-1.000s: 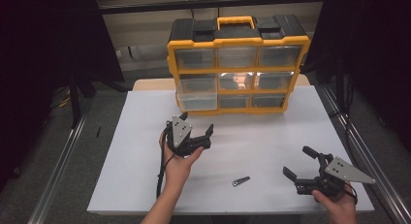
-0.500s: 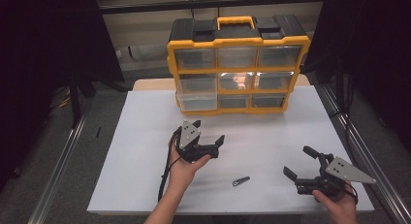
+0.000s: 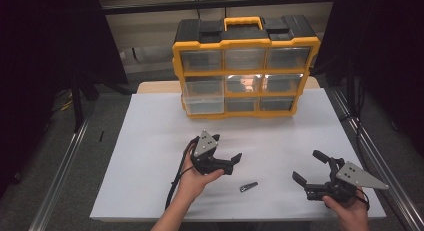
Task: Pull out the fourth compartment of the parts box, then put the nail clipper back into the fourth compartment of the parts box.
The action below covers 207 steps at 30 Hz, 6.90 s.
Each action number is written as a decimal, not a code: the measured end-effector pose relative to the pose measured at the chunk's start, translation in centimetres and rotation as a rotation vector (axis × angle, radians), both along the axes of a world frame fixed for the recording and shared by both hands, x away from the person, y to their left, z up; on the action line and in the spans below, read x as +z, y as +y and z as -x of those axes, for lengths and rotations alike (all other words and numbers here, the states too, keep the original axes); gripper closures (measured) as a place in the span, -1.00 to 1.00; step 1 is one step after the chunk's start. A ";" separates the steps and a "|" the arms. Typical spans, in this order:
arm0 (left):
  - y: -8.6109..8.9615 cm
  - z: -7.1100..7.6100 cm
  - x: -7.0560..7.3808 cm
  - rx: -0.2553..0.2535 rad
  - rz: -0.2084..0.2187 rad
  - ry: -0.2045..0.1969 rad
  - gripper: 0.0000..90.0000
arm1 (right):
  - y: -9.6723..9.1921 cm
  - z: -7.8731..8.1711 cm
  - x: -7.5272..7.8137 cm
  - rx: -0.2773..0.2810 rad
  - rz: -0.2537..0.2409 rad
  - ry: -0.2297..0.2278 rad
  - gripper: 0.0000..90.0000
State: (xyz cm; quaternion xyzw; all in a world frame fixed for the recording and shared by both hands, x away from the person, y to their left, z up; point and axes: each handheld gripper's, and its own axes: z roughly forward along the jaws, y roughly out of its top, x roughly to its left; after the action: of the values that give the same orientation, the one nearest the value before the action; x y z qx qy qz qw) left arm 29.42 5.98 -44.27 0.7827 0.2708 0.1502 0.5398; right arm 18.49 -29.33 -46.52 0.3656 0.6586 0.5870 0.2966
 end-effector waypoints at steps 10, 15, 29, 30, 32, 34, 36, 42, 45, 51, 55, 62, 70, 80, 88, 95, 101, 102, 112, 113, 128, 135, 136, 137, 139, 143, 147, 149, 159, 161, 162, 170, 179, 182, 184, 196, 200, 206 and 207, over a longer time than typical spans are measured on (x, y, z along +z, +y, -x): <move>-1.4 0.6 -0.7 -0.095 -0.017 0.073 -0.92 | 0.0 0.0 0.1 0.010 0.001 -0.002 -0.95; -1.8 0.6 -1.0 -0.120 -0.026 0.091 -0.93 | -0.1 0.0 0.1 0.010 0.003 -0.003 -0.95; -3.5 1.5 -1.7 -0.174 -0.109 0.150 -0.92 | -0.2 0.0 0.1 0.007 0.002 -0.005 -0.95; -3.6 1.5 -1.8 -0.178 -0.105 0.152 -0.91 | -0.2 0.0 0.1 0.007 0.002 -0.003 -0.95; -3.8 1.5 -1.9 -0.195 -0.113 0.152 -0.87 | -0.2 0.0 0.1 0.006 -0.002 -0.005 -0.95; -3.8 1.6 -1.9 -0.199 -0.132 0.154 -0.80 | -0.2 0.0 0.1 0.005 -0.002 -0.004 -0.95; -3.8 1.7 -2.0 -0.212 -0.143 0.165 -0.71 | -0.2 0.0 0.1 0.004 -0.003 -0.004 -0.95; -3.7 1.6 -2.1 -0.229 -0.199 0.188 -0.48 | -0.3 0.1 0.1 0.002 -0.006 -0.003 -0.95; -3.8 1.7 -2.0 -0.240 -0.221 0.206 -0.44 | -0.3 0.1 0.1 0.000 -0.006 -0.005 -0.95; -4.0 1.9 -2.3 -0.263 -0.266 0.242 -0.42 | -0.3 0.1 0.1 0.002 -0.005 -0.003 -0.95; -4.0 2.0 -2.2 -0.286 -0.294 0.256 -0.38 | -0.3 0.1 0.1 0.002 -0.005 -0.004 -0.95; -3.9 2.0 -2.2 -0.302 -0.348 0.305 -0.19 | -0.3 0.1 0.1 0.000 -0.005 -0.006 -0.95; -4.0 2.2 -2.3 -0.323 -0.400 0.356 0.07 | -0.3 0.1 0.1 0.000 -0.005 -0.006 -0.95; -4.2 2.2 -2.2 -0.338 -0.423 0.368 0.27 | -0.3 0.1 0.1 0.003 -0.003 -0.003 -0.95; -4.3 2.3 -2.1 -0.342 -0.427 0.372 0.40 | -0.3 0.1 0.1 0.004 -0.006 -0.001 -0.95; -4.7 2.6 -2.2 -0.359 -0.441 0.358 0.49 | -0.3 0.0 0.1 0.004 -0.005 -0.001 -0.95; -5.0 2.6 -2.1 -0.352 -0.455 0.352 0.56 | -0.4 0.0 0.0 0.001 -0.003 0.000 -0.95; -4.9 2.5 -2.0 -0.374 -0.496 0.334 0.58 | -0.3 0.0 0.1 -0.002 -0.006 0.001 -0.95; -5.5 2.8 -1.8 -0.355 -0.542 0.311 0.77 | -0.3 0.0 0.0 0.001 -0.004 -0.001 -0.95; -5.6 3.0 -1.9 -0.326 -0.516 0.325 0.77 | -0.3 0.0 0.0 0.001 -0.004 0.000 -0.95; -5.9 2.2 -1.3 -0.292 -0.455 0.413 0.77 | -0.5 0.0 0.0 -0.004 -0.006 -0.003 -0.95; -5.1 1.6 -0.6 -0.310 -0.474 0.418 0.77 | -0.5 0.0 0.0 -0.007 -0.007 -0.001 -0.95; -5.0 1.6 -0.5 -0.303 -0.469 0.429 0.77 | -0.5 0.0 0.0 -0.007 -0.006 -0.002 -0.95; -4.9 1.6 -0.4 -0.294 -0.444 0.434 0.77 | -0.5 0.0 0.0 -0.004 -0.007 -0.002 -0.95; -4.7 1.5 -0.1 -0.282 -0.432 0.439 0.77 | -0.5 0.0 0.0 -0.004 -0.007 -0.003 -0.95; -4.2 1.1 0.4 -0.281 -0.417 0.438 0.77 | -0.5 0.0 0.0 -0.005 -0.006 -0.004 -0.95; -4.0 0.7 0.9 -0.279 -0.411 0.448 0.77 | -0.5 0.0 0.0 -0.007 -0.006 -0.003 -0.95; -3.9 0.6 1.2 -0.278 -0.412 0.452 0.77 | -0.5 0.0 0.0 -0.007 -0.007 -0.002 -0.95; -3.7 -0.1 2.7 -0.271 -0.404 0.454 0.77 | -0.6 0.1 0.1 -0.003 -0.007 -0.001 -0.95; -3.7 -0.2 2.9 -0.269 -0.401 0.458 0.77 | -0.6 0.1 0.1 0.000 -0.005 -0.002 -0.95; -3.7 -0.3 3.0 -0.272 -0.397 0.457 0.77 | -0.6 0.1 0.1 0.000 -0.006 -0.002 -0.95; -3.7 -0.9 3.6 -0.276 -0.397 0.473 0.77 | -0.5 0.1 0.1 -0.004 -0.009 -0.003 -0.95; -3.5 -1.6 4.5 -0.266 -0.386 0.482 0.77 | -0.5 0.1 0.1 -0.003 -0.009 -0.004 -0.95; -3.4 -1.8 4.8 -0.261 -0.389 0.488 0.77 | -0.6 0.1 0.1 0.000 -0.006 -0.003 -0.95; -3.3 -2.0 5.1 -0.267 -0.404 0.490 0.77 | -0.6 0.1 0.1 -0.001 -0.006 -0.007 -0.95; -3.0 -2.9 6.4 -0.246 -0.402 0.486 0.77 | -0.5 0.1 0.1 -0.004 -0.006 -0.007 -0.95; -2.8 -3.2 6.9 -0.239 -0.388 0.491 0.77 | -0.5 0.1 0.1 -0.003 -0.006 -0.006 -0.95; -2.6 -3.8 7.8 -0.224 -0.384 0.491 0.77 | -0.5 0.0 0.1 0.000 -0.004 -0.007 -0.95; -2.6 -3.9 7.8 -0.220 -0.384 0.497 0.77 | -0.5 0.0 0.1 0.000 -0.005 -0.006 -0.95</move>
State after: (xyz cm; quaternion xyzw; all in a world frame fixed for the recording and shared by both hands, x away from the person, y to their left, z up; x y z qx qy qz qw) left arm 33.29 3.41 -36.44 0.9074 0.2748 -0.0562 0.3130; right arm 18.47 -29.83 -46.46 0.3644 0.6563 0.5896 0.2980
